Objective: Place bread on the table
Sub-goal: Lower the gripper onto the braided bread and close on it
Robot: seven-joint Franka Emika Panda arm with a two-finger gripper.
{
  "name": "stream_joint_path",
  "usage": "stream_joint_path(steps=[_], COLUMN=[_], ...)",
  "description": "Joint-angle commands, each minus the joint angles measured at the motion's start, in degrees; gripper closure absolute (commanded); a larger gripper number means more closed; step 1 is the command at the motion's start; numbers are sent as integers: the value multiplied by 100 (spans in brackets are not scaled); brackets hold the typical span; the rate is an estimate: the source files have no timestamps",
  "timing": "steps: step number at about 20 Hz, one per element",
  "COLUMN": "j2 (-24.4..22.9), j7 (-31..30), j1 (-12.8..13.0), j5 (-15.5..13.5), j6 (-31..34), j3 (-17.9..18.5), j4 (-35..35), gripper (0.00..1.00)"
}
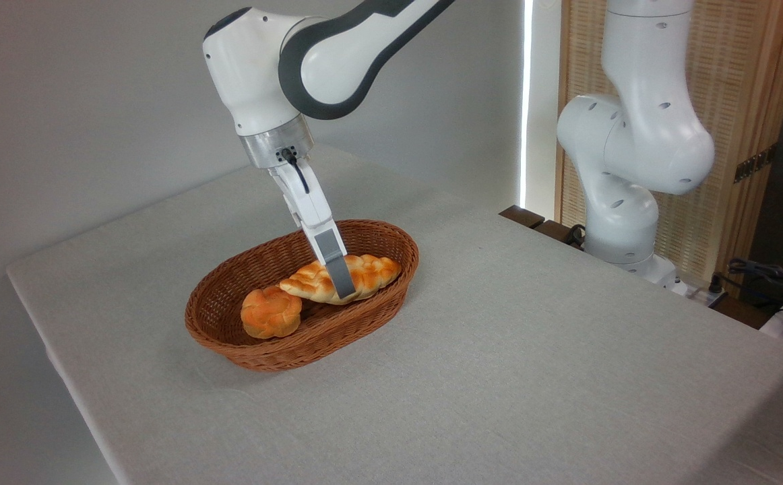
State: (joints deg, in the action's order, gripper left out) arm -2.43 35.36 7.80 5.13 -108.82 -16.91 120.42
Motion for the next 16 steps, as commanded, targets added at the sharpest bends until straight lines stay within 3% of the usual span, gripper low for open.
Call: stream_joint_path(steps=[1,3,13,16], j2=[-38,-47,-82,-135], j7=[-47,-47,-38,-38], j1=[-7,-7,-24,-86], j5=[85,85,85,85], j6=[-122,-122,-96,367], j3=[-5,-5,-5,47], j4=[51,51,17,-290], gripper=[57,62,64,64])
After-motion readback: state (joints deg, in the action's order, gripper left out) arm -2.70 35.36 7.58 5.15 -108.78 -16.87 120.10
